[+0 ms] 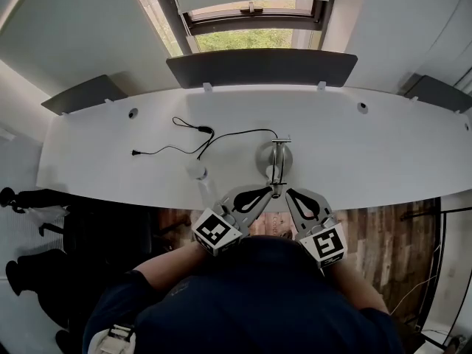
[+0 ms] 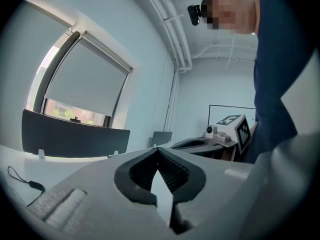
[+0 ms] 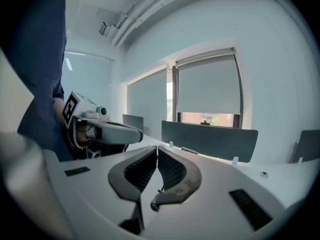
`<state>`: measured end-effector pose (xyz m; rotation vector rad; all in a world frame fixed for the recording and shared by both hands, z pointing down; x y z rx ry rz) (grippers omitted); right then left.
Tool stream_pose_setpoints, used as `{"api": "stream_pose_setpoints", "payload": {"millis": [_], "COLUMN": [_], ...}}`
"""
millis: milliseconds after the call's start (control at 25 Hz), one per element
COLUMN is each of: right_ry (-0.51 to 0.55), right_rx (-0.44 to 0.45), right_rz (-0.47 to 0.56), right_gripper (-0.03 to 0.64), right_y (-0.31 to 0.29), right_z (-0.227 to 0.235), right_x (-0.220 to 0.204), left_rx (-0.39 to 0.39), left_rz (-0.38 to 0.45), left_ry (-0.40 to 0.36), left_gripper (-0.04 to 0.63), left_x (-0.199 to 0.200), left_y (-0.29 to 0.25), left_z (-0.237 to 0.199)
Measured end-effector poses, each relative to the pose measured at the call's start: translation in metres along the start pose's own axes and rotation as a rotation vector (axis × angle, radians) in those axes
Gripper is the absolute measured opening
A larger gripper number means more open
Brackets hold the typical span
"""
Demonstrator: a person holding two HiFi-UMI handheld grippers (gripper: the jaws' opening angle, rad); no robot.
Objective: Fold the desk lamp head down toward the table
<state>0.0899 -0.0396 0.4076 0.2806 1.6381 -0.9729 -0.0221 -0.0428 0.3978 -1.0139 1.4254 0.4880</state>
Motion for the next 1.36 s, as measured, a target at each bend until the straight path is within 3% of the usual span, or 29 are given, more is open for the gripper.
{"api": "stream_pose_setpoints", "payload": {"millis": [200,960,1360], "right_ry": [-0.036,-0.008,-0.016], "right_rx": [0.048,0.073,0.062], "right_rz": [0.037,0.024,0.012], "right_gripper": [0.01,0.009,0.009], "right_y": [0.004,0.008,0.013], "right_z": [-0.001,-0.009,-0.008], "right_x": [-0.002,-0.003,-0.006], "left_rx": [-0.033,0.009,-0.022], "left_rz": [-0.021,0.004,0.009], "left_ry": [-0.077,-0.077,-0.079], "left_gripper": [0.005,0.005,0.005], "left_x": [-0.005,-0.002,0.008], "left_y": [-0.004,0.002,0.0], "left_z": [0.013,0.019,0.026]}}
Point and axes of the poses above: the fingertips, and each gripper's own axes: y backward along the fingers, z to its right, x out of its top, the point moved 5 cm from there along y, backward along the fingers, and after that the axes turned 12 degrees about -z, right-handed, at the moved point
